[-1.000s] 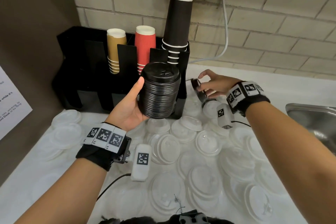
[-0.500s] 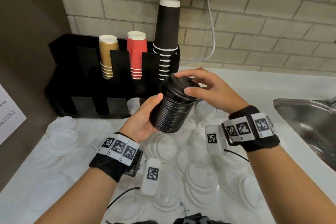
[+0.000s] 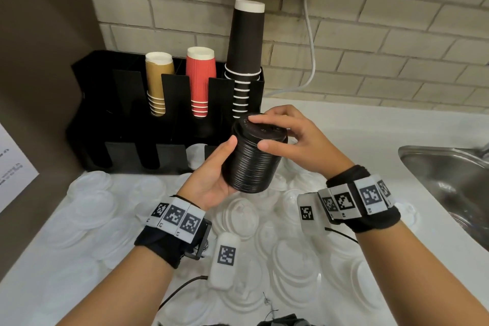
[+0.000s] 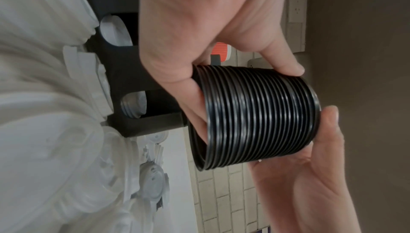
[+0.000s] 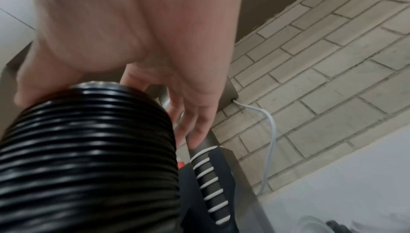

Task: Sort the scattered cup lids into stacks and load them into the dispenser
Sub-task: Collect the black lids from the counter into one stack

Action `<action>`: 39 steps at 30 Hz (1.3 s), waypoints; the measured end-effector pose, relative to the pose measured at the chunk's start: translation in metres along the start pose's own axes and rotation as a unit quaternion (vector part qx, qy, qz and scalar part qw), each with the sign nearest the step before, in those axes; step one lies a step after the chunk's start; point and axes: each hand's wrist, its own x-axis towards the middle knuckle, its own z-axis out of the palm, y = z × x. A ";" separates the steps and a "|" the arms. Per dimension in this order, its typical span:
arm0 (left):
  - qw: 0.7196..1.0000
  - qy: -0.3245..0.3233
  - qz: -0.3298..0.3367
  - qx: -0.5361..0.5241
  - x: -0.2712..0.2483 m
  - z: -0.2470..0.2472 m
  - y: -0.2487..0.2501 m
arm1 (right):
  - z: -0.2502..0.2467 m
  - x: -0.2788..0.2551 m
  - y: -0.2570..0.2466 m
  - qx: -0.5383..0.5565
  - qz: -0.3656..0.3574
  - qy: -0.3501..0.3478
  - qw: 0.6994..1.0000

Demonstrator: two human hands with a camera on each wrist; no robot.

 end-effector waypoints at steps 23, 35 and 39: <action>0.998 -0.031 0.059 -0.004 0.015 -0.020 0.024 | -0.046 0.062 0.164 -0.268 0.392 -0.186 0.860; 0.999 0.001 0.045 -0.002 0.012 -0.020 0.026 | -0.041 0.080 0.197 -0.501 0.308 -0.315 0.745; 0.999 0.005 0.047 0.003 0.012 -0.021 0.026 | -0.039 0.084 0.190 -0.495 0.315 -0.303 0.751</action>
